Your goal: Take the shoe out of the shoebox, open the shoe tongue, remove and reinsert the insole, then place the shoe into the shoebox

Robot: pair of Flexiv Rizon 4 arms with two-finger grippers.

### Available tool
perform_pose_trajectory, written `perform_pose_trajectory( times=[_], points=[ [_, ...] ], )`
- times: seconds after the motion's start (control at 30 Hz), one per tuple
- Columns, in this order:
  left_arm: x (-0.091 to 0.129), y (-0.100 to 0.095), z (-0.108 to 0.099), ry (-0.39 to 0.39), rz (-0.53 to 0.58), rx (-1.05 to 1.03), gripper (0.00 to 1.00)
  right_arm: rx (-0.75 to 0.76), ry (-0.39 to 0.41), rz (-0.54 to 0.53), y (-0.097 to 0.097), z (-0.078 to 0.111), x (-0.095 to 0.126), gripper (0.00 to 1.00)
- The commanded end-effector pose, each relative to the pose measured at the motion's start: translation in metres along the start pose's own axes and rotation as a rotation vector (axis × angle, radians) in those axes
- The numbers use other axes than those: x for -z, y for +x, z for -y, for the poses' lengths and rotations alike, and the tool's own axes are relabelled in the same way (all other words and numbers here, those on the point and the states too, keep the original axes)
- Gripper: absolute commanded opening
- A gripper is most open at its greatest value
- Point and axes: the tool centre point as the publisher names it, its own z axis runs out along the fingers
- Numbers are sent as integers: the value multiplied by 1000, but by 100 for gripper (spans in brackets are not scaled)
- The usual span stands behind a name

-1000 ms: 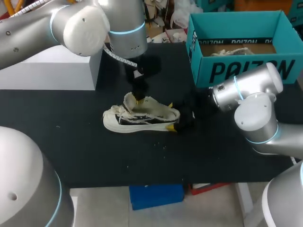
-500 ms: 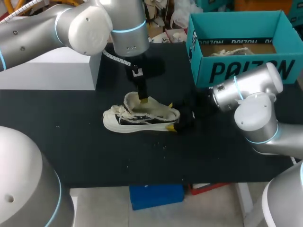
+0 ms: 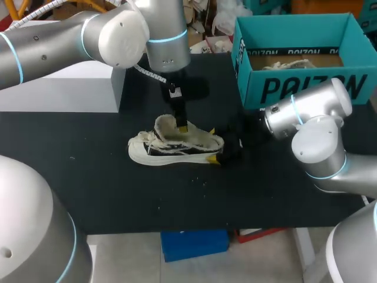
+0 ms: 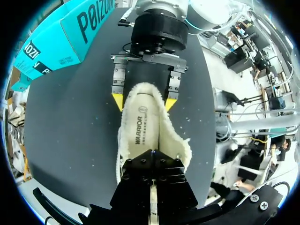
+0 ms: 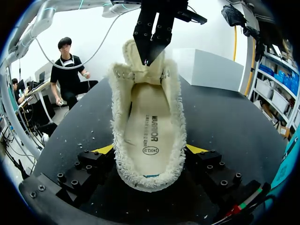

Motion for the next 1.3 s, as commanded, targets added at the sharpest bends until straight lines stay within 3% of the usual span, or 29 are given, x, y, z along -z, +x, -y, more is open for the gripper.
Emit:
perform_pose_trajectory(
  times=[0.03,0.33,0.97,1.3],
  points=[
    [-15,-6,5,5,-33,-5,0,-1,2,1,-1,3,-2,0],
    [-36,3,4,-16,-70,10,0,-1,2,1,-1,3,-2,0],
    [-35,5,4,-28,-49,9,0,-1,2,1,-1,3,-2,0],
    [-38,2,-7,-69,-28,16,0,-1,2,1,-1,3,-2,0]
  ],
)
